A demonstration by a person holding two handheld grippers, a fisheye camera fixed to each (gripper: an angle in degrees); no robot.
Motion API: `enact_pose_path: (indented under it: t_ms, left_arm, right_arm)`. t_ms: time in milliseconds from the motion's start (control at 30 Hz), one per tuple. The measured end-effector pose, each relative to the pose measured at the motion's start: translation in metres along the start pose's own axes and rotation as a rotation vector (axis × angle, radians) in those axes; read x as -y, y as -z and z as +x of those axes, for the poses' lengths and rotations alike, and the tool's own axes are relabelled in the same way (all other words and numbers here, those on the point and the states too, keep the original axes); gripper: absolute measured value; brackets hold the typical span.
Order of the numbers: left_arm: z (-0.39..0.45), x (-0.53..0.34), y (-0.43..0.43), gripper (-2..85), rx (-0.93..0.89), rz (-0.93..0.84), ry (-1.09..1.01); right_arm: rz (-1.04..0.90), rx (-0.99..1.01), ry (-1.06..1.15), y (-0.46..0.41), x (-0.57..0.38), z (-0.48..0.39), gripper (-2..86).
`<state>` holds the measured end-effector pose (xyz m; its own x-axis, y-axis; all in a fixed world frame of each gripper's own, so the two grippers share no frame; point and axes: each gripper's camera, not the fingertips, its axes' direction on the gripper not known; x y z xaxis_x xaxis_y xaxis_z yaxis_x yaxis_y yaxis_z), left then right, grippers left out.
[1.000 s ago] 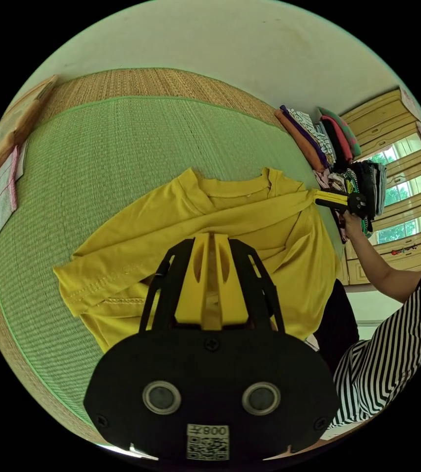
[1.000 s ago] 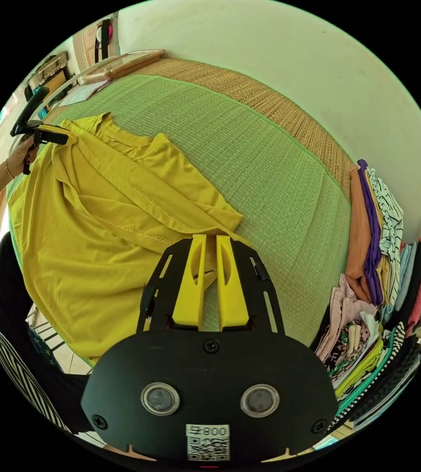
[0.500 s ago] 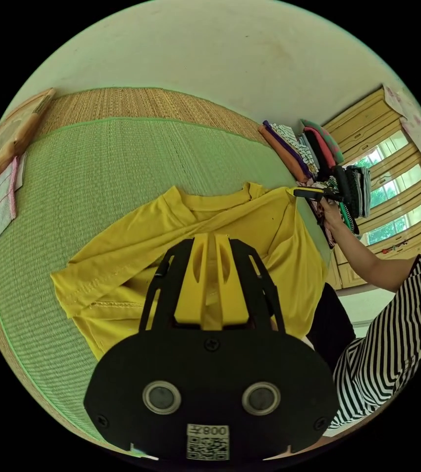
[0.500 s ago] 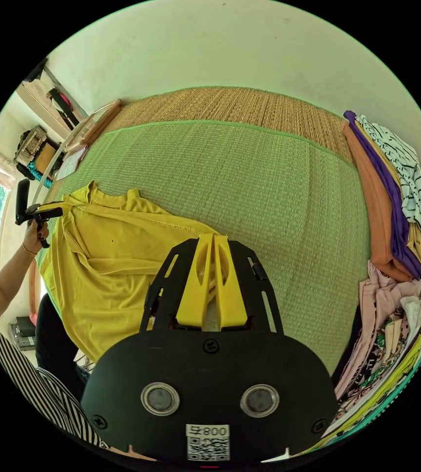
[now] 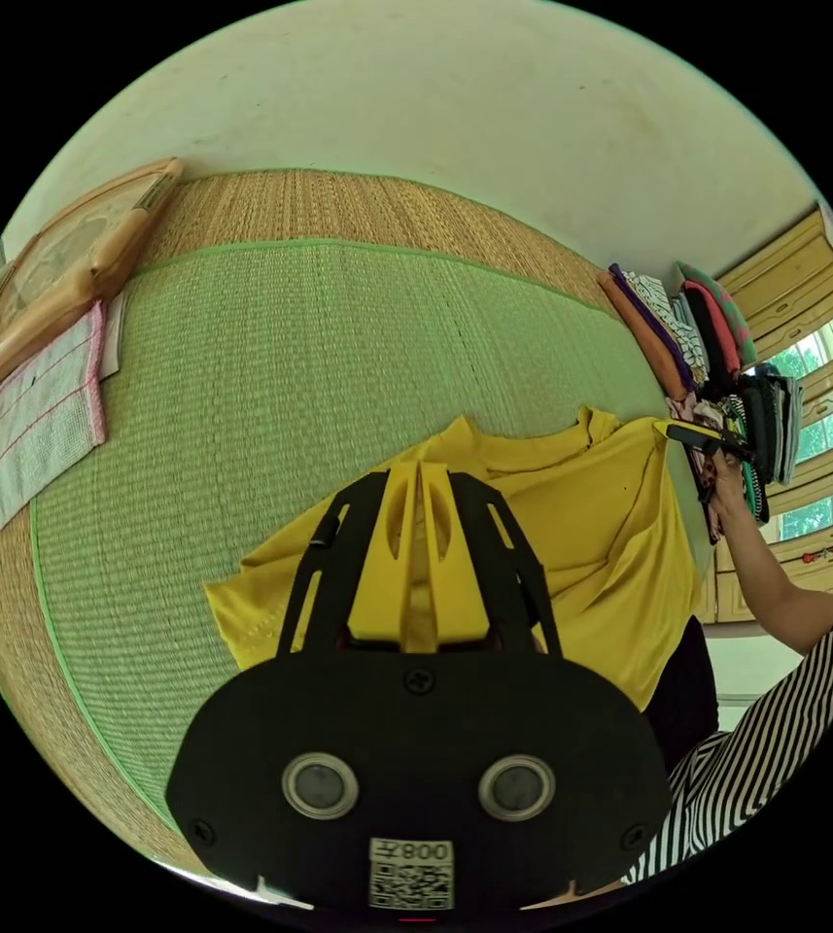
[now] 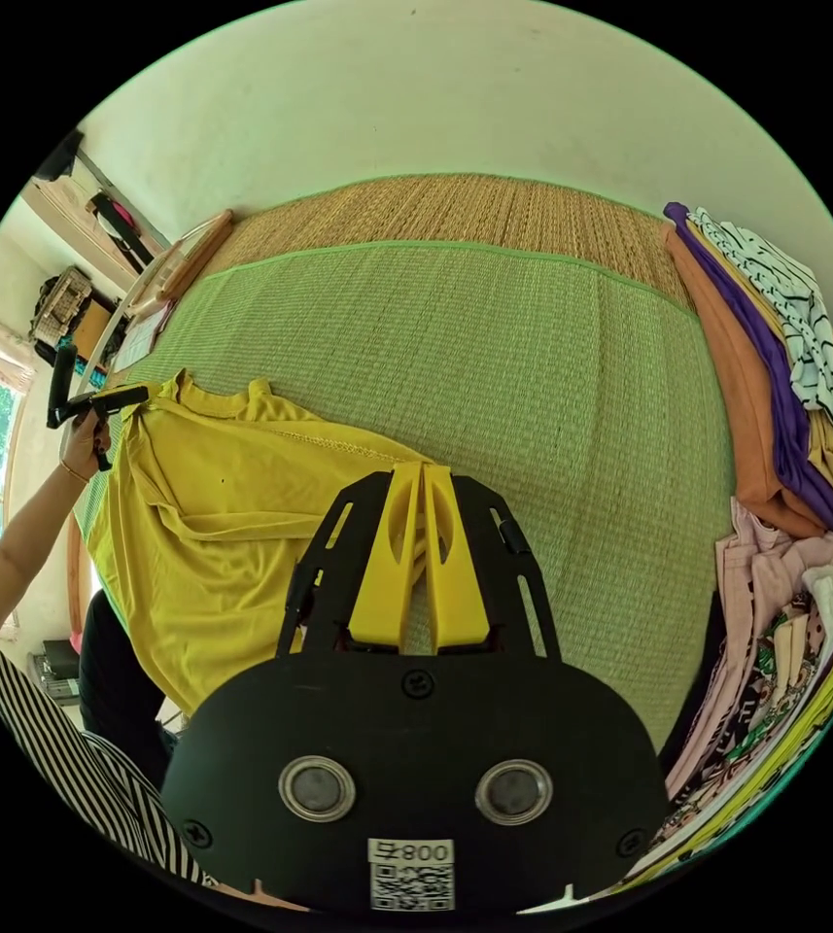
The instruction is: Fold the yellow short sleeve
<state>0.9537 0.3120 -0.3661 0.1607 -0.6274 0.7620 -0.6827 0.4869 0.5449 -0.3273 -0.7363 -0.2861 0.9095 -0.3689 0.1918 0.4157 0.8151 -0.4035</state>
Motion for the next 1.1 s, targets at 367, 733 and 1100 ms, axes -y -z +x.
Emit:
enact_pose_path:
  t_ms: [367, 733, 1100]
  left_arm:
    - [0.024, 0.006, 0.000, 5.6, -0.197, 0.004, -0.125]
    - [0.033, 0.002, -0.007, 0.6, -0.043, -0.070, -0.180]
    - [0.020, -0.013, 0.007, 0.2, -0.066, -0.045, -0.173]
  right_arm:
    - [0.022, 0.059, 0.006, 0.011, 0.002, 0.008, 4.6]
    - [0.001, 0.059, 0.220, 0.012, 0.035, -0.059, 6.4]
    - [-0.097, -0.066, 0.363, -0.032, 0.063, -0.116, 3.6]
